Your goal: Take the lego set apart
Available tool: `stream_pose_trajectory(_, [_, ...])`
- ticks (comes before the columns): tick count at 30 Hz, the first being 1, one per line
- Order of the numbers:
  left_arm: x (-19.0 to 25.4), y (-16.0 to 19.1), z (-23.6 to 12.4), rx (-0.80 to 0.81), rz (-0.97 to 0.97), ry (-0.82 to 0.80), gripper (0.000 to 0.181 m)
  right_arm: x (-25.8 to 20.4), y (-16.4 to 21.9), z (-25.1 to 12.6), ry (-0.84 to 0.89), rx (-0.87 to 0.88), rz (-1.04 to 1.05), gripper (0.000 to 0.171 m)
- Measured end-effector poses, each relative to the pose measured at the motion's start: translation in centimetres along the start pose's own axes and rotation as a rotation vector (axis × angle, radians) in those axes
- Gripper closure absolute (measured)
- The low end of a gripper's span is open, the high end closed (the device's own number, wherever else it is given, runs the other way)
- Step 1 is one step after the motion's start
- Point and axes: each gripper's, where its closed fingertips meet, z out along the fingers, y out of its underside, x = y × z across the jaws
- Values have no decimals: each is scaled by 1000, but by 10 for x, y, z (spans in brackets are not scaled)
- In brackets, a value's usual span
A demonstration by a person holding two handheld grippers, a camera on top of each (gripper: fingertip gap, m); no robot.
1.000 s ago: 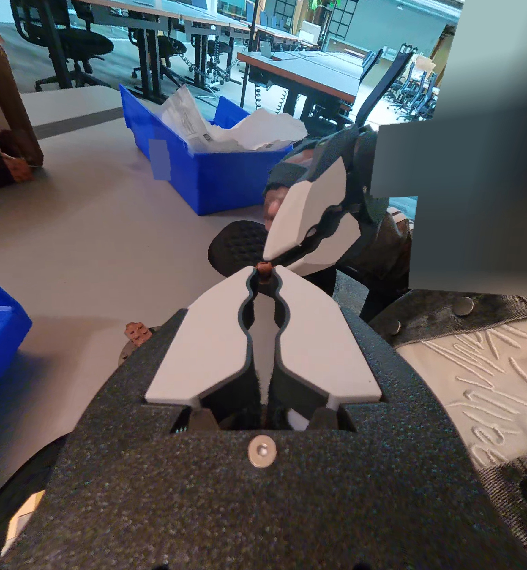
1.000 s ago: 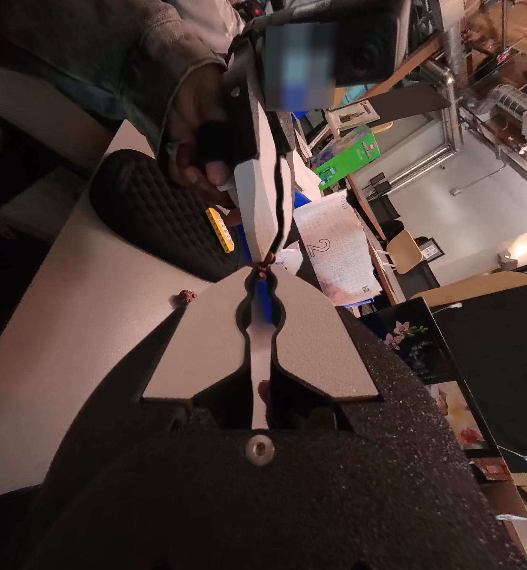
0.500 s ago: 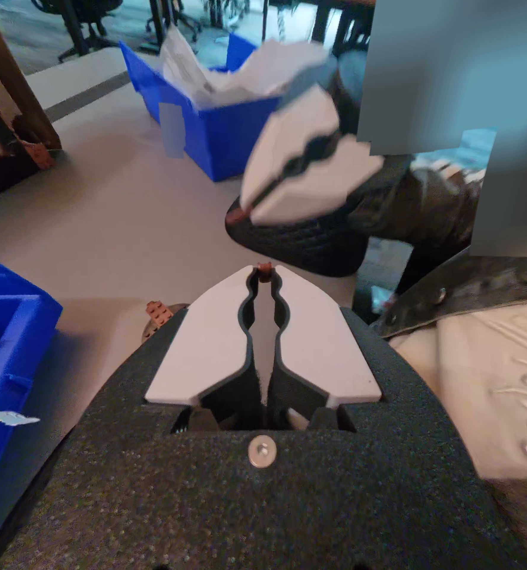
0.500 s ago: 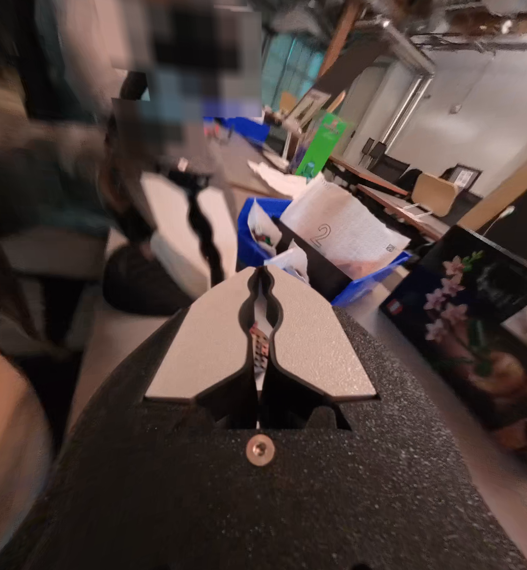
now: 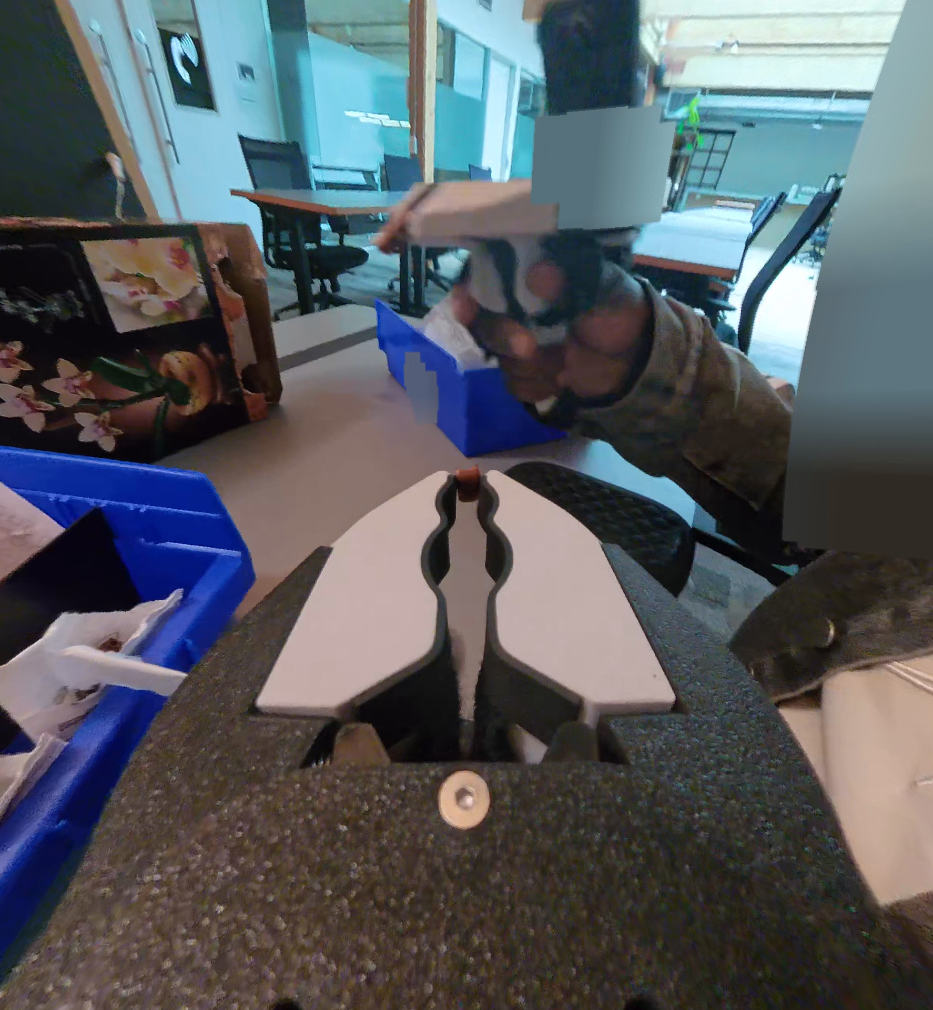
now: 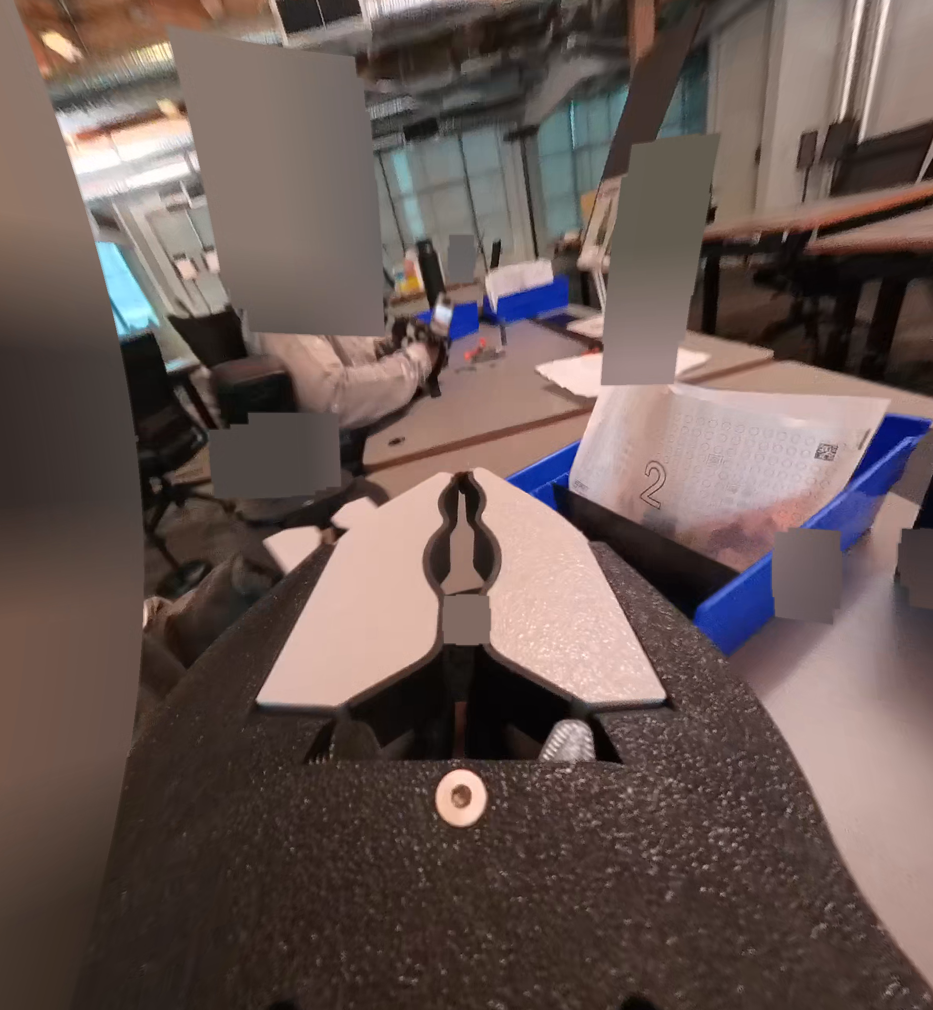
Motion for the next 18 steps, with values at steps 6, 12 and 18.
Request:
stream_pose_trajectory(6, [-33, -25, -32, 41, 66, -92, 174, 92, -27, 103, -53, -305, 124, 169])
stream_pose_trajectory(12, [-133, -92, -78, -72, 303, -296, 174, 170, -1, 166, -83, -606, 258, 169])
stream_pose_trajectory(18, [-236, -112, -59, -321, 302, -235, 174, 199, 32, 179, -89, -795, 305, 169])
